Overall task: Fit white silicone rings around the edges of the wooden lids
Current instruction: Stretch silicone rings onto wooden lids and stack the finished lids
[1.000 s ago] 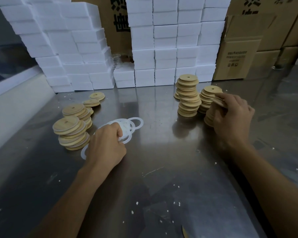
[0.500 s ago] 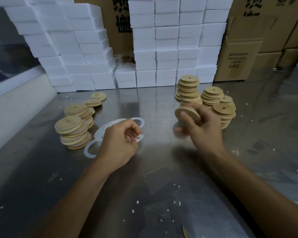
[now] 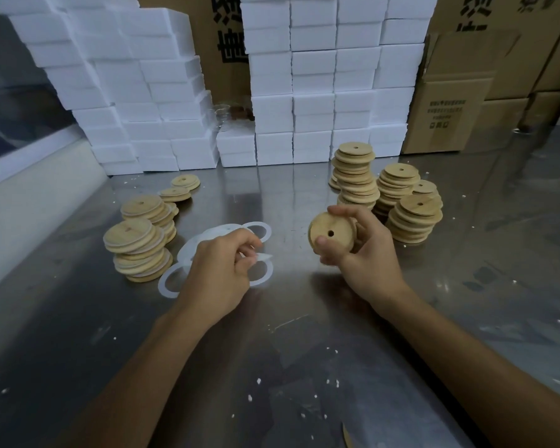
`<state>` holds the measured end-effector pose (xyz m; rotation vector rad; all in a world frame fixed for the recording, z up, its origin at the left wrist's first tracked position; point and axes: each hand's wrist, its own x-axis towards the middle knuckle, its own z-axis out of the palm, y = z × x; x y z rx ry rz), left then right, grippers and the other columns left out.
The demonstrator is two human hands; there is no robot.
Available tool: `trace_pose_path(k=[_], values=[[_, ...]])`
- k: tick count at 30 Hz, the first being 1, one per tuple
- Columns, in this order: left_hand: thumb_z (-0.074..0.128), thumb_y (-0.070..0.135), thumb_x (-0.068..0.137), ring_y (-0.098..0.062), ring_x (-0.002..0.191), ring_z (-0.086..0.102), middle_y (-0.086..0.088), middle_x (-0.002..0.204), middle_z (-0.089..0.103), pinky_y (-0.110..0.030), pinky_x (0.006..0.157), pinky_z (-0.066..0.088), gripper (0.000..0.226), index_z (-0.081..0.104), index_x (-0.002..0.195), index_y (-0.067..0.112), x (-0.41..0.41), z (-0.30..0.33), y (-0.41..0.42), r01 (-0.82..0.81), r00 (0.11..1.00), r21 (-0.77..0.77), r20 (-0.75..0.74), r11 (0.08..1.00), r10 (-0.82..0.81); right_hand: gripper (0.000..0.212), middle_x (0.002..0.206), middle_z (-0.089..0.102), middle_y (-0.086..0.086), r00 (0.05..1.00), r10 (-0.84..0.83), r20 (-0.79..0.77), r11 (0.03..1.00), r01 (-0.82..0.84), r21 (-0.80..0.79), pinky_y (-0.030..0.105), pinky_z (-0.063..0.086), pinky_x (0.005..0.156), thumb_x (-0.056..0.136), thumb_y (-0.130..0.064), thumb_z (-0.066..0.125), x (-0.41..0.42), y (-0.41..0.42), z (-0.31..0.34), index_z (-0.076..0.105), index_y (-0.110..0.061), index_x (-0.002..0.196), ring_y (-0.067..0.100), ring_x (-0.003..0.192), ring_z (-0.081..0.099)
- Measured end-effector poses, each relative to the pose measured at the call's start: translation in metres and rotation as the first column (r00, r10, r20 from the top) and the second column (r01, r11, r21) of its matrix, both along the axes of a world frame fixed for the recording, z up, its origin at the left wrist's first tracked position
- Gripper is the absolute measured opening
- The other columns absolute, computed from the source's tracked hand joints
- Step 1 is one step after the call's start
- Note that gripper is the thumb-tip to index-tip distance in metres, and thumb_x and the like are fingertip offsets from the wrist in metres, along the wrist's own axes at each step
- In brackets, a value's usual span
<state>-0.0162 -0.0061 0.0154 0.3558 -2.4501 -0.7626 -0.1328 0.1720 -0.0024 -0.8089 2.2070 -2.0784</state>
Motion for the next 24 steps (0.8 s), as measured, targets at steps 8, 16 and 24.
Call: trace_pose_path(k=[8,16,24], values=[[0.076,0.01,0.073,-0.012,0.079,0.07,0.002,0.085,0.075,-0.019,0.073,0.054,0.021,0.078,0.082,0.029,0.003,0.02,0.008,0.427,0.904,0.523,-0.271,0.738,-0.332,0.017,0.112,0.06,0.015,0.998,0.053,0.025,0.998,-0.052,-0.043,0.035,0.061,0.055,0.099,-0.008,0.055,0.01,-0.002,0.005,0.056,-0.013,0.115,0.03,0.091,0.068],[0.079,0.001,0.071,-0.02,0.054,0.066,-0.008,0.071,0.072,-0.026,0.053,0.057,0.015,0.068,0.081,0.005,-0.005,0.006,0.015,0.278,0.946,0.665,-0.314,0.693,-0.079,0.036,0.098,0.071,0.009,0.903,0.356,0.24,0.932,-0.325,-0.158,0.036,0.061,0.061,0.095,-0.044,0.049,0.025,-0.012,0.007,0.069,-0.015,0.104,0.019,0.085,0.071],[0.079,0.008,0.078,-0.02,0.055,0.066,-0.004,0.072,0.072,-0.03,0.052,0.058,0.011,0.07,0.082,0.013,-0.009,-0.004,0.019,0.14,0.972,0.589,-0.233,0.796,0.002,0.007,0.08,0.07,0.005,0.968,0.249,0.038,0.966,-0.246,-0.077,0.032,0.056,0.045,0.096,-0.019,0.062,0.023,-0.017,-0.005,0.069,-0.016,0.096,0.018,0.063,0.066]])
